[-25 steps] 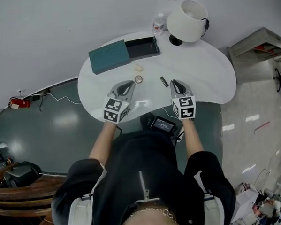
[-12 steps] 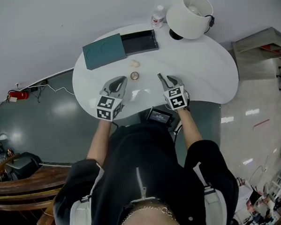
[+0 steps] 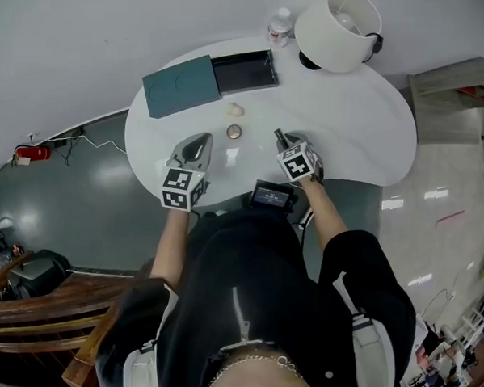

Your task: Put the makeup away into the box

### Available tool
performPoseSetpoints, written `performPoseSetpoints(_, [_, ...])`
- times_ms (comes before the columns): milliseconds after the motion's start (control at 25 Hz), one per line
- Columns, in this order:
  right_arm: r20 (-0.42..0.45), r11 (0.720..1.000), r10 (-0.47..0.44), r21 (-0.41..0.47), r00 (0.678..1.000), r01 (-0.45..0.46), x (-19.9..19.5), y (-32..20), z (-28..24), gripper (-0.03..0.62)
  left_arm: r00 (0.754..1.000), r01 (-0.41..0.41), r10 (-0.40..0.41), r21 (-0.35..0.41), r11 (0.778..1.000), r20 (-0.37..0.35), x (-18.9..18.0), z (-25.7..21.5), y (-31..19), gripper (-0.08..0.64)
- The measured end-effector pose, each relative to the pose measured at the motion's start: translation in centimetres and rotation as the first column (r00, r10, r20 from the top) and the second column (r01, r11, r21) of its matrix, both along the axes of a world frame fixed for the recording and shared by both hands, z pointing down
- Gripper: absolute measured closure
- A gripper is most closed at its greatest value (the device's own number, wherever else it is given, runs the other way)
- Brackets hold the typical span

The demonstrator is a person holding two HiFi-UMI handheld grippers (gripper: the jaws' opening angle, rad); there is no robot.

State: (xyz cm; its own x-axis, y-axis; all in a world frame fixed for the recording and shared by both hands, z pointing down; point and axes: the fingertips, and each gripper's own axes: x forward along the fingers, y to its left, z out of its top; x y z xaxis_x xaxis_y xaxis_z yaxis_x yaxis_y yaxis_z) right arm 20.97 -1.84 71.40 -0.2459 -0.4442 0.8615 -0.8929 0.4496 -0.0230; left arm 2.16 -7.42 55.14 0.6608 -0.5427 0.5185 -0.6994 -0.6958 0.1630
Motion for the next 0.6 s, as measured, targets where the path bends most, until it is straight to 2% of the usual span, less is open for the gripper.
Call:
performPoseSetpoints(320, [-0.032,0.996,-0.031,-0.085,0.999,0.028,-0.1,-0.4,2.3,0.5,0.998,0.061,-0.061,-0.014,0.998,0.002,-1.4,0.6,-1.4,0.546])
performPoseSetpoints(600, [-0.019,0.993,-0.05,-0.104,0.999,0.048,0.0,-1.0,2.5,0.506,0.997,0.075,-0.075,-0.017,0.997,0.001,-1.2,0.9,-2.1,0.546])
